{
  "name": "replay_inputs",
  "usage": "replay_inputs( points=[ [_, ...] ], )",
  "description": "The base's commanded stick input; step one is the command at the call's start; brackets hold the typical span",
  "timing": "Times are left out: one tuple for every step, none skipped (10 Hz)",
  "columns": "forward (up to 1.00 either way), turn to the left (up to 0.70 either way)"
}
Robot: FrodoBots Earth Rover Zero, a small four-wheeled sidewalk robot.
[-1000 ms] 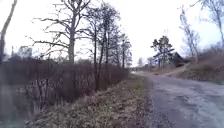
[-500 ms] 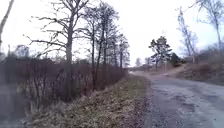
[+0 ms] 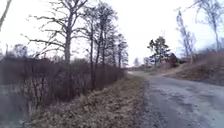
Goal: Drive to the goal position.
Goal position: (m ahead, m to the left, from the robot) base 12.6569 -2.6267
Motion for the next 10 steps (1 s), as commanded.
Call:
replay_inputs(
  points=[
    [0.70, -0.34],
    [0.70, -0.34],
    [0.70, -0.34],
    [0.70, -0.34],
    [0.70, -0.34],
    [0.70, -0.34],
    [0.70, -0.34],
    [0.70, -0.34],
    [0.70, -0.34],
    [0.70, -0.34]
  ],
)
